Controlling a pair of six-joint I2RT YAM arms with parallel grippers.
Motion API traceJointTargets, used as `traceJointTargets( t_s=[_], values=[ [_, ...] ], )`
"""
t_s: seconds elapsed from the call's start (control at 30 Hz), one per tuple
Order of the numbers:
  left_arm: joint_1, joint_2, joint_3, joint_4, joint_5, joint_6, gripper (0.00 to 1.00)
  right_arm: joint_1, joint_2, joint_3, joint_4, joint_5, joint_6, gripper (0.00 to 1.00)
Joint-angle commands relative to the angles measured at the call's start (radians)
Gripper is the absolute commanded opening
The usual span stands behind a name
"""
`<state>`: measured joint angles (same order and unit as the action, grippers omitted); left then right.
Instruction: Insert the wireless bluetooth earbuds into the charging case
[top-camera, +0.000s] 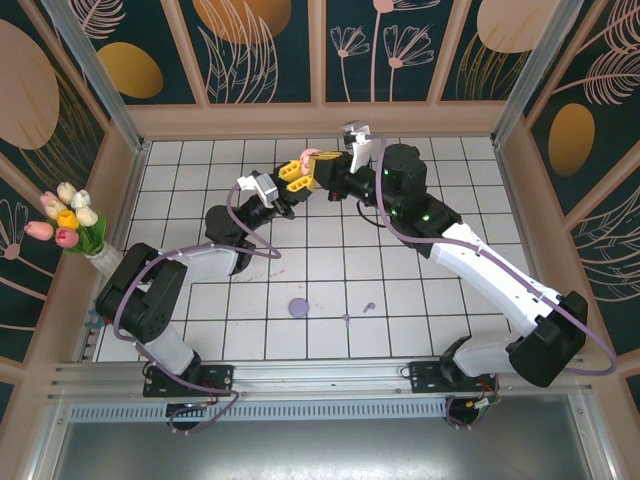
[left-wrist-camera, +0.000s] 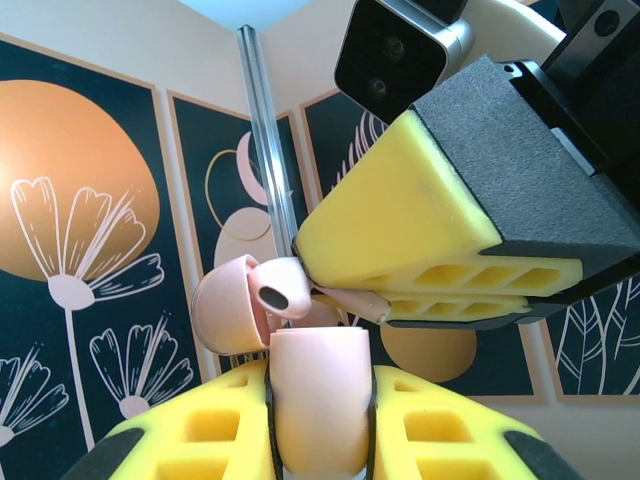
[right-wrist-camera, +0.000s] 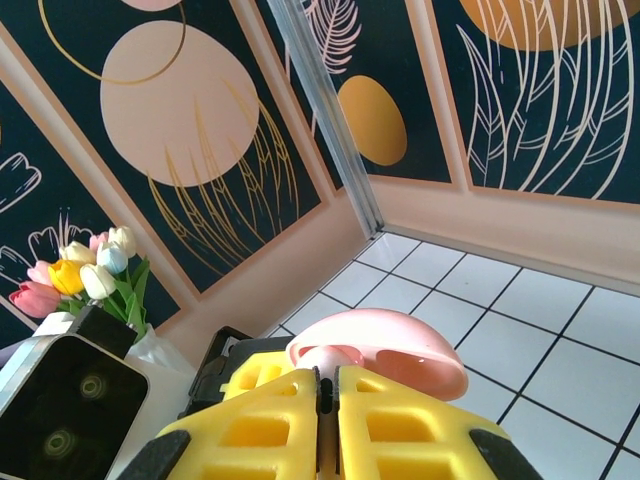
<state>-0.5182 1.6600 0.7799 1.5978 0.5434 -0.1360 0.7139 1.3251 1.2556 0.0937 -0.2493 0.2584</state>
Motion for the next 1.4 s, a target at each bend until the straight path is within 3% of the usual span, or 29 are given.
traceJointTargets(
  t_s=[0.0,0.67,1.03,1.37],
  values=[
    [-0.004,-0.006,0.011,0.111,0.010,-0.005,0.00,-0.008,-0.030,-0.008,0.081,-0.016,0.022,0.11],
    [-0.003,0.020,-0.021,0.082,-0.095,0.058,0.00,-0.013,-0.194,-0.173,0.090,0.027,0.112,0.10],
    [-0.003,-0.015,-0.085,0.051,-0.179,0.145,0.00,-0.039,-0.300,-0.454,0.075,0.107,0.239,0.10],
    [-0.003,-0.044,-0.110,0.046,-0.179,0.114,0.00,-0.079,-0.227,-0.697,0.205,0.147,0.355,0.09]
  ],
)
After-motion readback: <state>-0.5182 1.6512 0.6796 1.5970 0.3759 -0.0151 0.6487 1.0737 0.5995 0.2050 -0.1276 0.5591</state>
